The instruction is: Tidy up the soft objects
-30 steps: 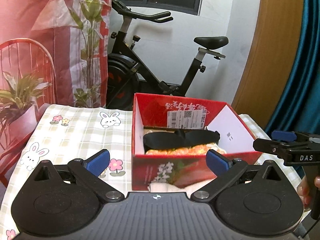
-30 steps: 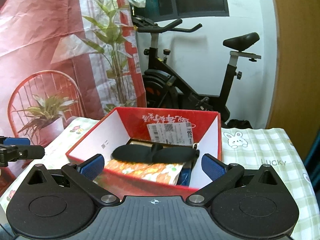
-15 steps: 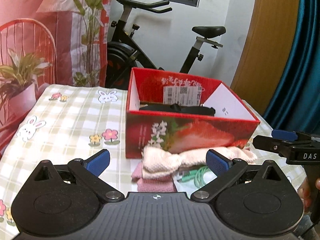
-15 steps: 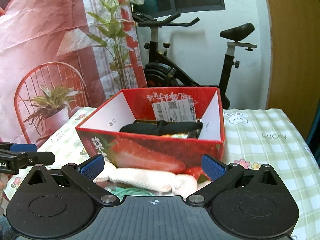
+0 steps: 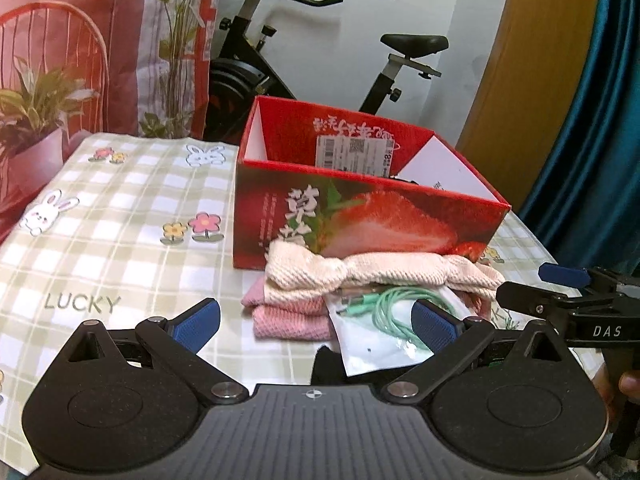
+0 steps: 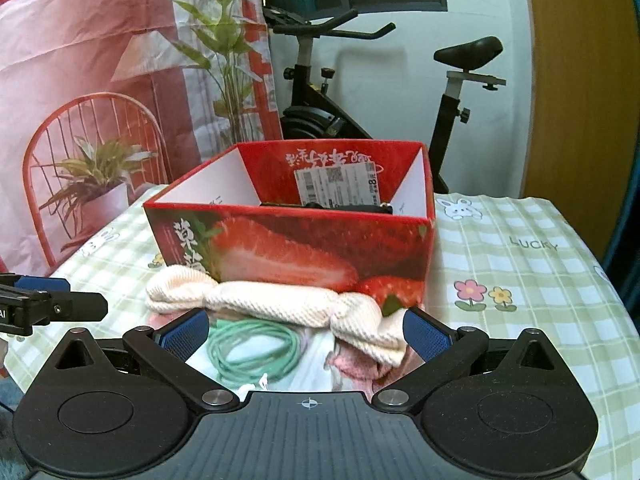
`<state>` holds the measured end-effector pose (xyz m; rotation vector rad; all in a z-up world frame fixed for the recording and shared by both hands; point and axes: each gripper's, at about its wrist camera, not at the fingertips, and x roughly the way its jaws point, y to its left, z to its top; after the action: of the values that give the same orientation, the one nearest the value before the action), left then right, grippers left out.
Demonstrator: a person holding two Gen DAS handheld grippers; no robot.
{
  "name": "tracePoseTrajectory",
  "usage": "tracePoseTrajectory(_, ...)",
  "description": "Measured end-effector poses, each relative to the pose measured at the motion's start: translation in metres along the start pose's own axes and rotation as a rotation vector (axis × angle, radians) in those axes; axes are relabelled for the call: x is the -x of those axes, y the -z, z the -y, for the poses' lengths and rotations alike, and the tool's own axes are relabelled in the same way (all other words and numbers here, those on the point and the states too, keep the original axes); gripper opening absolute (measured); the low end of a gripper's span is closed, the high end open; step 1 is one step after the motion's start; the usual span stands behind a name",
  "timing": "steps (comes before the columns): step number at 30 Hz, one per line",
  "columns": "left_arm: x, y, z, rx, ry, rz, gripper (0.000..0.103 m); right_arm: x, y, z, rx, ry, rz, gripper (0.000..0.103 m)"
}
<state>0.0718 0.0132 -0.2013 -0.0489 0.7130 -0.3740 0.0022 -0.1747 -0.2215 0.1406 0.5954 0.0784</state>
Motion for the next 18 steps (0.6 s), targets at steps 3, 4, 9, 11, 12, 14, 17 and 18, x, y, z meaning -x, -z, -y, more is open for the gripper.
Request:
tracePoseTrajectory(3, -0.002, 0.004, -0.001, 0.012, 0.023, -0.008, 0.099, -0.001, 0.008, 0.002, -0.011, 0.001, -0.025, 0.101)
tracePoseTrajectory(4, -0.003, 0.005, -0.001, 0.012, 0.028, -0.012, 0.098, -0.002, 0.01, 0.002, -0.014, -0.005, -0.035, 0.099)
tracePoseTrajectory(9, -0.015, 0.013, 0.002, 0.016, 0.066, -0.057, 0.088, -0.007, 0.022, -0.007, 0.021, -0.033, -0.077, 0.093)
tracePoseTrajectory(11, -0.019, 0.016, 0.002, 0.017, 0.086, -0.075, 0.081, -0.008, 0.023, -0.008, 0.023, -0.041, -0.089, 0.088)
tracePoseTrajectory(12, -0.02, 0.017, 0.002, 0.019, 0.095, -0.081, 0.079, -0.008, 0.024, -0.008, 0.024, -0.045, -0.092, 0.085)
tracePoseTrajectory(14, -0.022, 0.019, 0.001, 0.024, 0.104, -0.088, 0.078, -0.009, 0.024, -0.008, 0.022, -0.045, -0.092, 0.084)
tracePoseTrajectory(17, -0.026, 0.018, -0.003, 0.046, 0.114, -0.093, 0.076, -0.012, 0.023, -0.005, 0.01, -0.052, -0.096, 0.081)
tracePoseTrajectory(18, -0.029, 0.015, -0.004, 0.048, 0.119, -0.097, 0.072, -0.015, 0.022, -0.004, 0.004, -0.057, -0.101, 0.079)
